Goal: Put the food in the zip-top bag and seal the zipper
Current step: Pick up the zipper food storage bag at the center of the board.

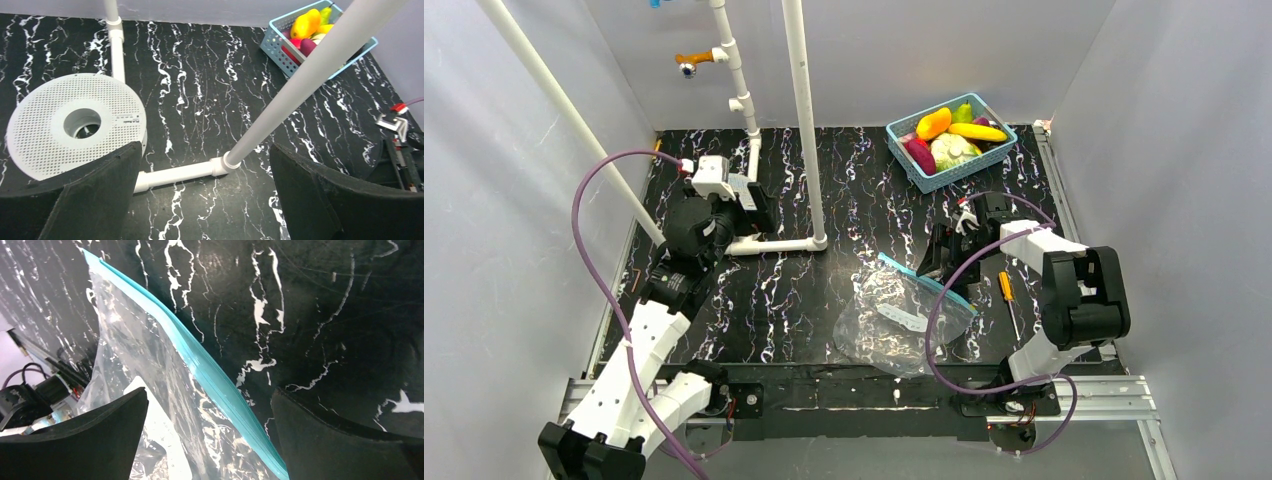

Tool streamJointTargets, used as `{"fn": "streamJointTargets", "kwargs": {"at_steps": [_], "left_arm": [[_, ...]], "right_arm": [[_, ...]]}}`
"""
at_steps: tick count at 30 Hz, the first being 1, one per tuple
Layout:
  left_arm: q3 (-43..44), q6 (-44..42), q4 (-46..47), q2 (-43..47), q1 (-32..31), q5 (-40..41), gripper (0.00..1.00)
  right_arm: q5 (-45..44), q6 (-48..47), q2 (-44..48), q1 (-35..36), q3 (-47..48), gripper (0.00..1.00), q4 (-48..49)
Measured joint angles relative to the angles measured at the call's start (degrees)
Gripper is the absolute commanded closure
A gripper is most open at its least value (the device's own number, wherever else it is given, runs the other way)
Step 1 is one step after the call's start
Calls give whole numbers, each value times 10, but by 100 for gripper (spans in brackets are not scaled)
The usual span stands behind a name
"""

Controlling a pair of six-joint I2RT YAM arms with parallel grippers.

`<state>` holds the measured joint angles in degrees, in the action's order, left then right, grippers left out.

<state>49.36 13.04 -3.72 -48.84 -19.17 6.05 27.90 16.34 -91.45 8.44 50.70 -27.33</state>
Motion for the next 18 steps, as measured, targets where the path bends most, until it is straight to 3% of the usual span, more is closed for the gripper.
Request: {"fn": "streamJointTargets", "kwargs": {"at_steps": [4, 12, 18], "left_arm": [[15, 13, -11, -9, -3, -10, 0], [42, 48, -85, -21, -49, -7, 1], [33, 116, -199, 14, -49, -81, 2]], "right_arm": [[38, -2, -5, -1, -6, 0, 13], [106, 18, 15, 33, -72, 21, 58], [140, 51, 22, 39, -112, 30, 124]]}}
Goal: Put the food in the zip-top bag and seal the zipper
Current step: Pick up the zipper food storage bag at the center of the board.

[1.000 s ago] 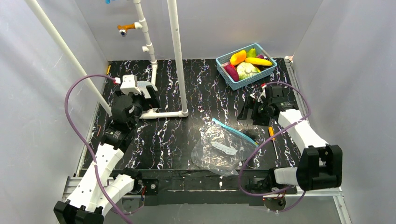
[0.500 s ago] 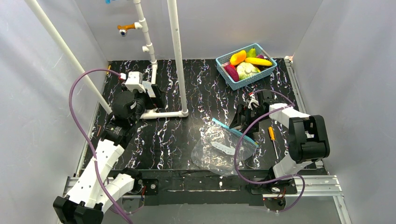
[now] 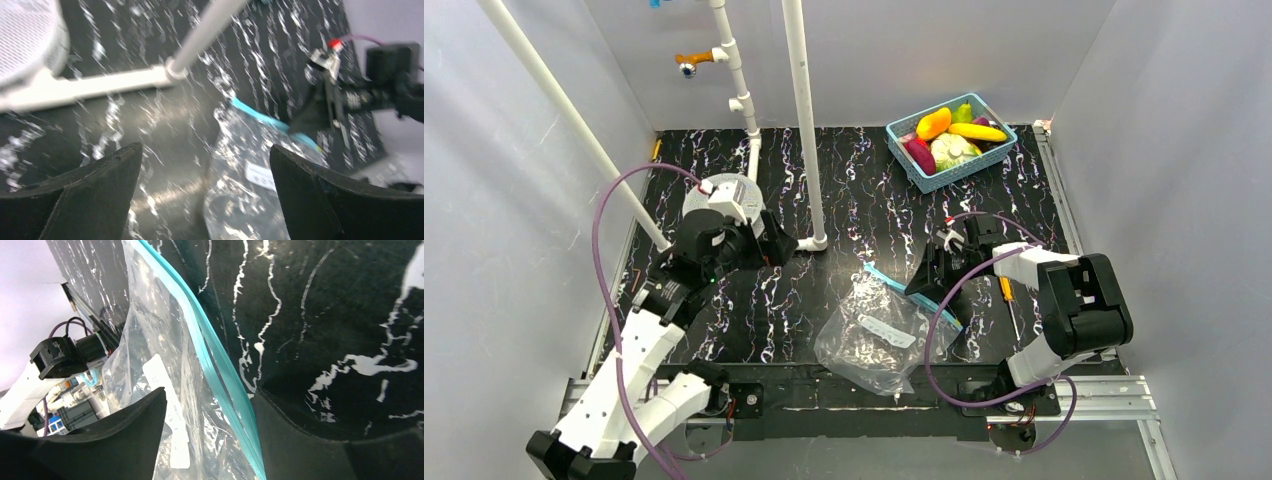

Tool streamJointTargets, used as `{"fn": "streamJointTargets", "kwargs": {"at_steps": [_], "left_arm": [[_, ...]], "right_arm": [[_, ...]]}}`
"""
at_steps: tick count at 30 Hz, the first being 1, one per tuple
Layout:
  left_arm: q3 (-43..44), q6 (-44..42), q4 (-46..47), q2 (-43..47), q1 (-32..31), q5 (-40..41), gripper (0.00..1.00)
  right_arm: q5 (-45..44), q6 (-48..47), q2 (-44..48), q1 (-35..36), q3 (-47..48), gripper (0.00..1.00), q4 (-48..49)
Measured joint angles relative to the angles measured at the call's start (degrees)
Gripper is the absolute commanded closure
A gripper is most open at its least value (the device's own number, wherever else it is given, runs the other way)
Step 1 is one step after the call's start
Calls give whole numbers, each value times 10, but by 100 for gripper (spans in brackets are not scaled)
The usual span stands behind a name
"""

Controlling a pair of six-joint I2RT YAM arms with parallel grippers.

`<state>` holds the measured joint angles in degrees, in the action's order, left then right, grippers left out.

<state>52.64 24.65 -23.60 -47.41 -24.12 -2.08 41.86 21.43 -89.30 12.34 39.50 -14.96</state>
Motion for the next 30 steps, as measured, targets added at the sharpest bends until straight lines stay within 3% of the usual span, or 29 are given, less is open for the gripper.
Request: {"fn": "streamJointTargets", "kwargs": {"at_steps": [4, 7, 11, 19, 24, 30], "left_arm": [[-40, 60, -37, 28, 0, -105, 10], [-110, 119, -21, 37, -11, -188, 8], [-192, 182, 2, 30, -81, -224, 2], [-155, 169, 13, -67, -218, -151, 6], [-128, 153, 29, -174, -256, -96, 9], [-137, 155, 78, -228, -294, -63, 15]], "right_arm": [[12, 10, 0, 7, -3, 31, 25], [18, 12, 0, 10, -3, 34, 37], [22, 14, 0, 12, -3, 34, 51], [25, 15, 0, 13, -4, 51, 56], [25, 14, -1, 19, -4, 52, 55], [34, 12, -10, 32, -4, 52, 53]]}}
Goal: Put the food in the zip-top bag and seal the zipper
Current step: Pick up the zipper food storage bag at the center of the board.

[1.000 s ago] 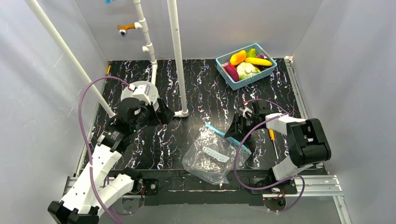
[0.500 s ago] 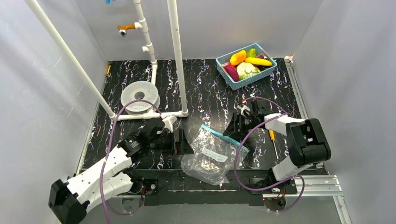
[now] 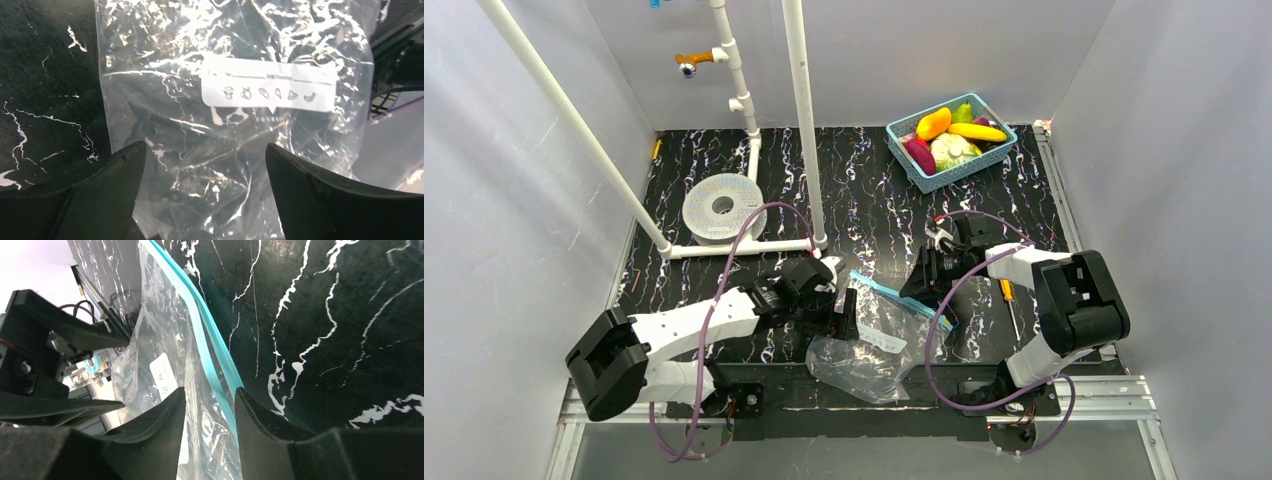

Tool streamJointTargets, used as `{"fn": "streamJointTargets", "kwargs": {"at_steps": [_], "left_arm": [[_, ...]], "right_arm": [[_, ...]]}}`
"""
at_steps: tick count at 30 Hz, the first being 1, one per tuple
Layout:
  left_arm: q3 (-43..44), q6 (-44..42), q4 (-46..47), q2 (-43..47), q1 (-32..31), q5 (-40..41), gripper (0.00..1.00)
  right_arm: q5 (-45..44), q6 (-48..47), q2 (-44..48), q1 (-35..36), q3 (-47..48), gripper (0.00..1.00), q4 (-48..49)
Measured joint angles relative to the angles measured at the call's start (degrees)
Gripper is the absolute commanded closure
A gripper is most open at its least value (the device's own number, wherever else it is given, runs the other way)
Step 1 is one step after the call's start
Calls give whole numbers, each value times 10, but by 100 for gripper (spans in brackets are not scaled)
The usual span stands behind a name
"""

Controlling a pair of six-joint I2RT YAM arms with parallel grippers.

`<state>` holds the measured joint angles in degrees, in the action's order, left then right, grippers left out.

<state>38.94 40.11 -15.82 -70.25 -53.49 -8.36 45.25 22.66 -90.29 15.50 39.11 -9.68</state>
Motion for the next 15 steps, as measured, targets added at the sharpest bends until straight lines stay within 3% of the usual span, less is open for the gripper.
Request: {"fn": "streamJointTargets", "kwargs": {"at_steps": [6, 15], "left_arm": [[-20, 0, 30, -45, -2, 57, 16], [-29, 14, 94, -69, -2, 94, 16]], "right_arm": [[32, 8, -29, 6, 0, 53, 9], [71, 33, -39, 26, 0, 66, 39]]}}
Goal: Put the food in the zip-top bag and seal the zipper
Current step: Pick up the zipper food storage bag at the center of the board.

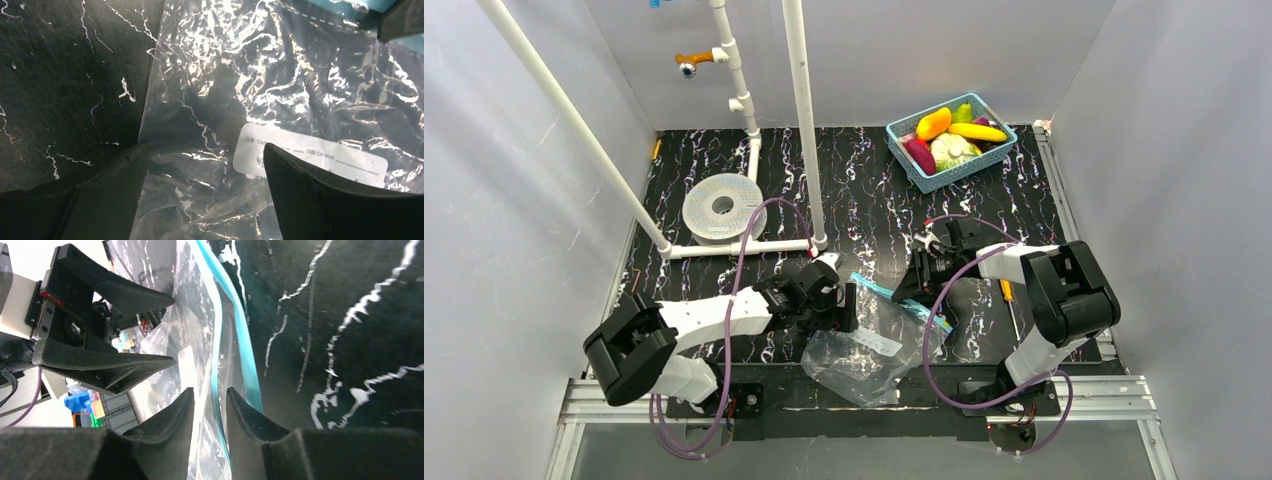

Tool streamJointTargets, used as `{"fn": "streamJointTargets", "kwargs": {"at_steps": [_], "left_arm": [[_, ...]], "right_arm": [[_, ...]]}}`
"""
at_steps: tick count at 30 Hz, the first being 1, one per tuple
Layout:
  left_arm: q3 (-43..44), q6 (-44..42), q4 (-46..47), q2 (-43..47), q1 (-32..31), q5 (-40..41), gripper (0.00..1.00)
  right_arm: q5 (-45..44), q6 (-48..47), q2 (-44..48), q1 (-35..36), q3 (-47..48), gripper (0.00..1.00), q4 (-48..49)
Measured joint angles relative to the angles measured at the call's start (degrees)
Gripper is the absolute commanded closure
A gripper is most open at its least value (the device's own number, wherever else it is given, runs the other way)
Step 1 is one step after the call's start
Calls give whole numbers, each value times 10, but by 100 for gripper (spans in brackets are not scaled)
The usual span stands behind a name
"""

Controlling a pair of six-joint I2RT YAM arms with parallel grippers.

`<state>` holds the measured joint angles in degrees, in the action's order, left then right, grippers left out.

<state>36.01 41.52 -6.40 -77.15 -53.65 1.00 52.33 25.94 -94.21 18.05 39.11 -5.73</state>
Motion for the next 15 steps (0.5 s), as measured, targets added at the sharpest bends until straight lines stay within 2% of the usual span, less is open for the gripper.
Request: {"fn": "streamJointTargets", "kwargs": {"at_steps": [6, 10, 15], "left_arm": [[-1, 2, 9, 0, 0, 8, 16], [-1, 1, -31, 20, 0, 22, 14], [22, -3, -116, 97, 0, 37, 9]], "right_arm": [[19, 36, -16, 20, 0, 97, 44], [9, 57, 3, 24, 0, 99, 52], [-44, 81, 112, 24, 4, 99, 38]]}}
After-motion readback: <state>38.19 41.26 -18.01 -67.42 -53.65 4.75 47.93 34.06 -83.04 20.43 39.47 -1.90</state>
